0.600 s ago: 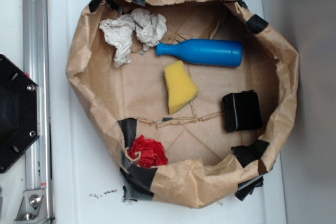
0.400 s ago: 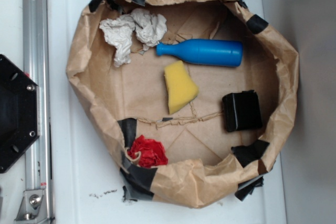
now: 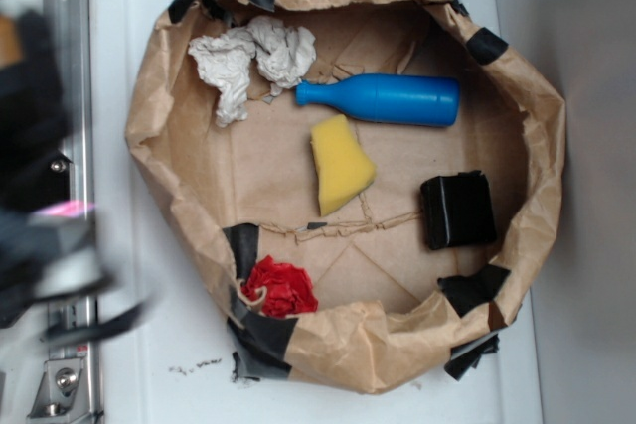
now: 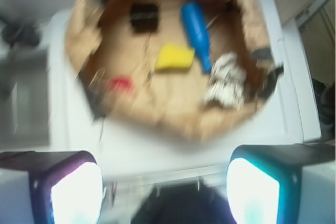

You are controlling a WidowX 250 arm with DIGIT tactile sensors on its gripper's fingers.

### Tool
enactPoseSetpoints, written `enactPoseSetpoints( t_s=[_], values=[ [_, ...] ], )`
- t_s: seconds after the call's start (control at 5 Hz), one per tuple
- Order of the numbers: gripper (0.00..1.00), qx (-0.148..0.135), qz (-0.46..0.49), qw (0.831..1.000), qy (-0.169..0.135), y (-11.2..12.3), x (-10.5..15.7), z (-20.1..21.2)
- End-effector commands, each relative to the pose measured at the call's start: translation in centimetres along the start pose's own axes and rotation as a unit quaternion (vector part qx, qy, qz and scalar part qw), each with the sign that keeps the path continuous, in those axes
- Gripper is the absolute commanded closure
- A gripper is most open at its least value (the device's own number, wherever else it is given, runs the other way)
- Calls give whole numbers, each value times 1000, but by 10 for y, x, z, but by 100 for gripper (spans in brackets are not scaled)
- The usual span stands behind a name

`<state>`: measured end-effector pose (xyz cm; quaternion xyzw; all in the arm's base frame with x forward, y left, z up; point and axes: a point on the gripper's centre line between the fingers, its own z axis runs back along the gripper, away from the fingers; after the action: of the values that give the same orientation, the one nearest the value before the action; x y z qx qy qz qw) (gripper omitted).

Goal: Grab the black box.

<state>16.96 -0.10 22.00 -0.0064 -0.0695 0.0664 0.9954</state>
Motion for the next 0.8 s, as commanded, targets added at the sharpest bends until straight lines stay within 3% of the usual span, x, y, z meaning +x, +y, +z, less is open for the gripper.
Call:
enactPoseSetpoints(
  t_s=[0.0,0.2,0.4,0.6],
  values=[
    [0,31,60,996,-55,5,77,-48],
    [0,8,23,999,-45,4,97,-97],
    [0,-22,-33,998,-55,-9,115,-137],
    [0,-19,-55,997,-59,-28,137,-170]
  ],
)
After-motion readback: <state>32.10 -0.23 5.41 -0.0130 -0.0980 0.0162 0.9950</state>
